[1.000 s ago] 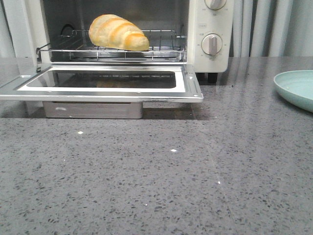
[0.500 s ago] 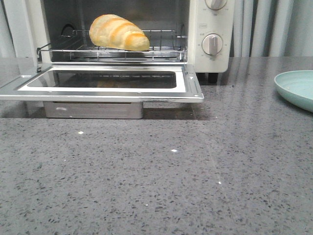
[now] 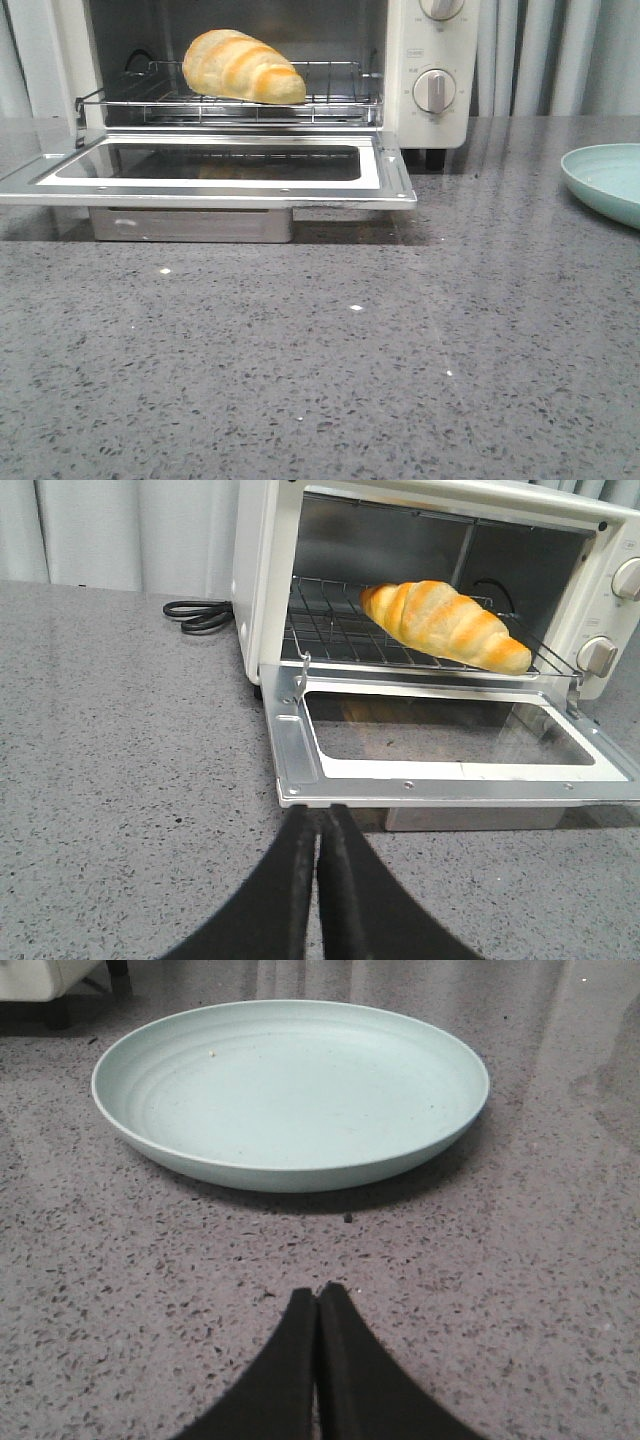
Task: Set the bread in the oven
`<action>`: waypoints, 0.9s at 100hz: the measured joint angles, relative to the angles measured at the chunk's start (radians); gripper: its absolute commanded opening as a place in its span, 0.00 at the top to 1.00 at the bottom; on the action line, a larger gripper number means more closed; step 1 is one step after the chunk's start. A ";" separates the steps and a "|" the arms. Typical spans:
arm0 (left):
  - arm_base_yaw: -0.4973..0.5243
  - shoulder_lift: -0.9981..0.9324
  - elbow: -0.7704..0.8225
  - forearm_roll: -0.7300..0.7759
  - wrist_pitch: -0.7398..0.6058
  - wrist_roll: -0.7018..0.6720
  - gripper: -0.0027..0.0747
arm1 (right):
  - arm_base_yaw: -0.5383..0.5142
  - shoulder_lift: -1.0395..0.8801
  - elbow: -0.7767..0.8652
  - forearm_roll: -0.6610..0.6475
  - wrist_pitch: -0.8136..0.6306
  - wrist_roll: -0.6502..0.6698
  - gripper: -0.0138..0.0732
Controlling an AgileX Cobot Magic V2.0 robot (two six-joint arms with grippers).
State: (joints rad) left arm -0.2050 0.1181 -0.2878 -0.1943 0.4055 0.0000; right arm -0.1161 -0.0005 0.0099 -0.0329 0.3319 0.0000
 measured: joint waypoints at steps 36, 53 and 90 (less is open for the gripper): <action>0.000 0.000 0.000 0.000 0.000 0.000 0.99 | 0.000 0.000 0.000 0.001 0.001 -0.009 0.91; 0.000 0.000 0.000 0.000 0.000 0.000 0.99 | 0.000 0.000 0.000 0.001 0.001 -0.009 0.91; 0.000 0.000 0.000 0.000 0.000 0.000 0.99 | 0.000 0.000 0.000 0.001 0.002 -0.009 0.91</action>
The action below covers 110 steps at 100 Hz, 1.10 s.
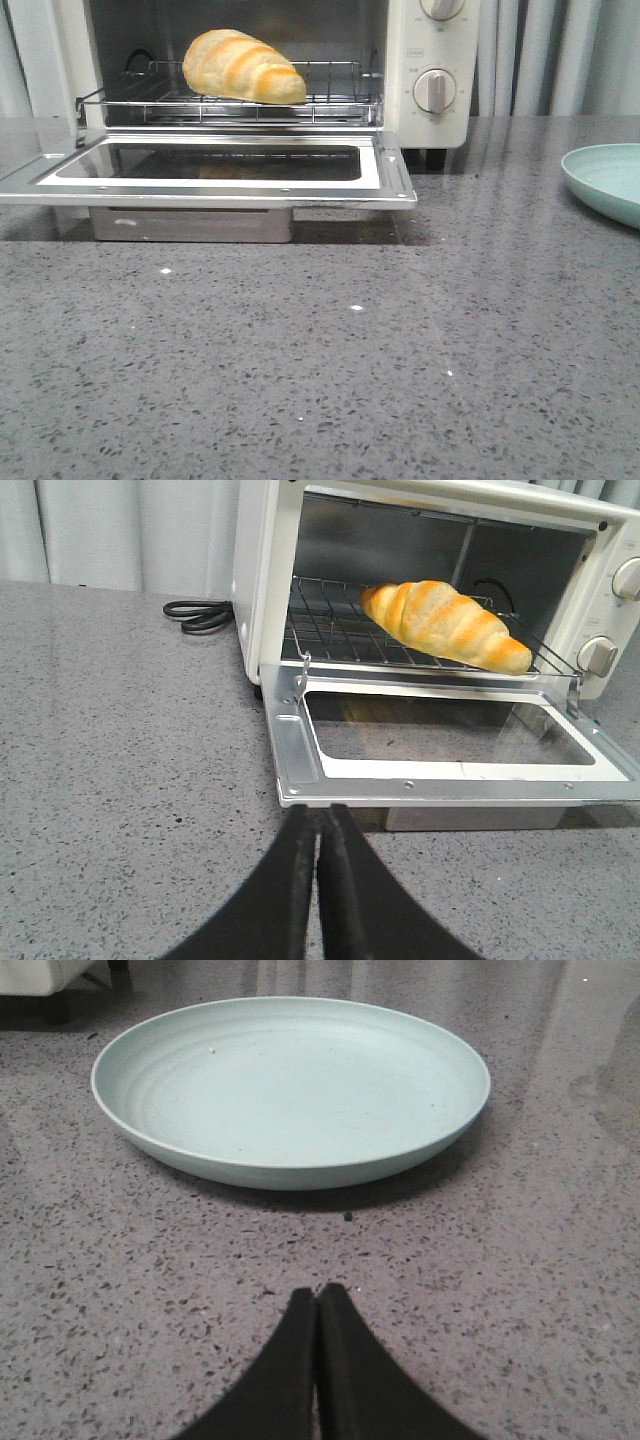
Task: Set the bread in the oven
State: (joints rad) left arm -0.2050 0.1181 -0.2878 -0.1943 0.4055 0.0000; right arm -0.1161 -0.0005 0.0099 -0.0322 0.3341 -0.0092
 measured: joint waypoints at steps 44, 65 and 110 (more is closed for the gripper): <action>0.092 0.000 0.152 0.194 -0.230 0.000 0.99 | 0.000 0.000 0.000 0.000 0.000 -0.002 0.91; 0.147 -0.039 0.216 0.194 -0.292 0.000 0.99 | 0.000 0.000 0.000 0.000 0.000 -0.002 0.91; 0.175 -0.120 0.289 0.175 -0.270 0.000 0.99 | 0.000 0.000 0.000 0.000 0.000 -0.002 0.91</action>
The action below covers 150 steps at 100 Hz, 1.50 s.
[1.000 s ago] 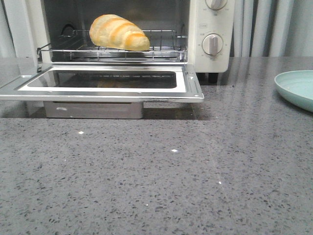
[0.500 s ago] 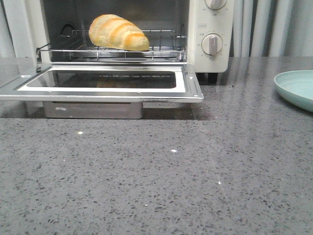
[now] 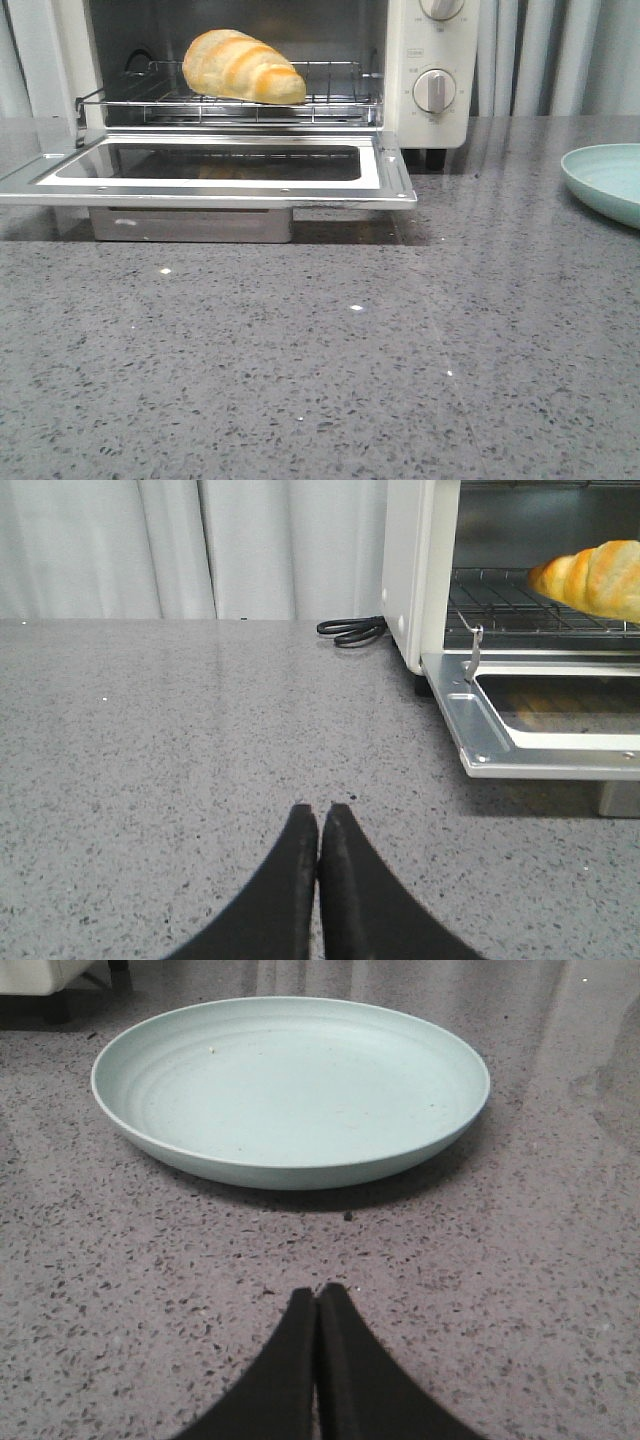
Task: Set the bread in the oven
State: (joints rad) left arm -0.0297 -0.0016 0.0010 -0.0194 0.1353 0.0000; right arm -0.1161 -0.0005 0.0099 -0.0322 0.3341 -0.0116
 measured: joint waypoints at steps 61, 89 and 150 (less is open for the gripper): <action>0.002 0.000 0.000 -0.005 0.168 0.000 0.99 | 0.000 0.000 0.000 0.000 0.000 -0.001 0.91; 0.002 0.000 0.000 -0.005 0.190 0.000 0.99 | 0.000 0.000 0.000 0.000 0.000 -0.001 0.91; 0.002 0.000 0.000 -0.005 0.192 0.000 0.99 | 0.000 0.000 0.000 0.000 0.000 -0.002 0.91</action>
